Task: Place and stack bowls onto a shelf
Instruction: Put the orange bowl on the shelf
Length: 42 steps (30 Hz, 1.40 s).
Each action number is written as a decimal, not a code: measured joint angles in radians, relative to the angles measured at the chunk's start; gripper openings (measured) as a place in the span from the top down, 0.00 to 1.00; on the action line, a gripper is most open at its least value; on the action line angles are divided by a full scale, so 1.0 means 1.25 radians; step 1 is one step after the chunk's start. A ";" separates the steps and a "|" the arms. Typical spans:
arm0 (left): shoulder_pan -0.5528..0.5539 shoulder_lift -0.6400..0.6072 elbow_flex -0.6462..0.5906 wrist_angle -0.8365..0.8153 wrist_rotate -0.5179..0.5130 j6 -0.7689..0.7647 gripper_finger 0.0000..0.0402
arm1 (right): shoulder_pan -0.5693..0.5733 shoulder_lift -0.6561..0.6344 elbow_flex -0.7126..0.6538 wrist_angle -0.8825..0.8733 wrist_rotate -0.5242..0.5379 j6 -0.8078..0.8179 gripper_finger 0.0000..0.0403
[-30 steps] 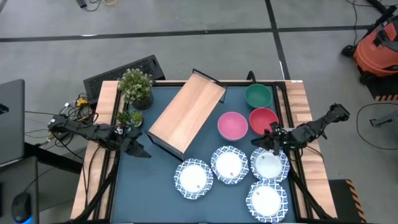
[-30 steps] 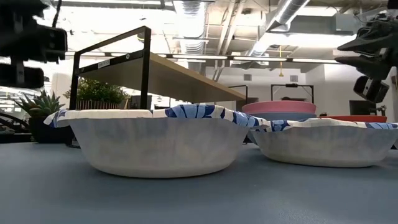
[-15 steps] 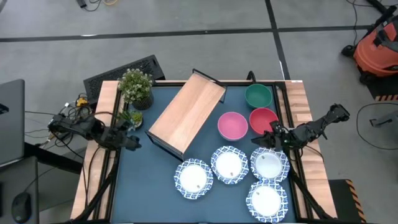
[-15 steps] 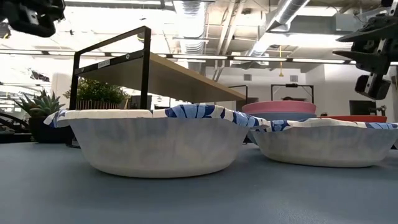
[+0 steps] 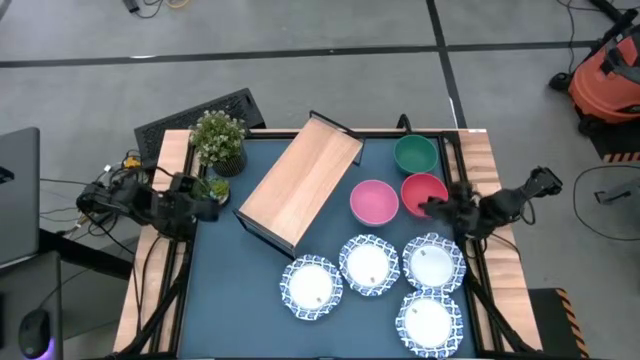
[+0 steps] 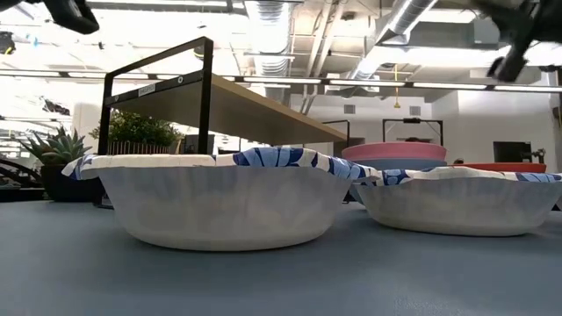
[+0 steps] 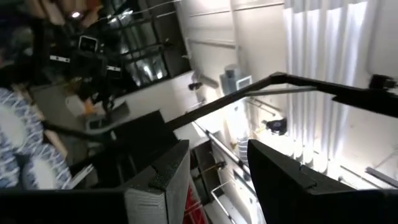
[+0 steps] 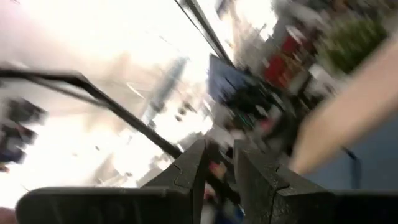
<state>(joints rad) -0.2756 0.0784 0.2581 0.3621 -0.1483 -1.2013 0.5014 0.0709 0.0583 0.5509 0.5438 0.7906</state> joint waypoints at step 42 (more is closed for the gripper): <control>0.057 0.509 0.576 -0.278 -0.331 0.480 0.54 | -0.052 0.176 0.567 -0.690 0.659 -0.526 0.61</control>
<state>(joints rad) -0.2045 0.7143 0.9776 0.0143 -0.5615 -0.6007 0.4358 0.2915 0.7670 -0.3111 1.3676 0.1326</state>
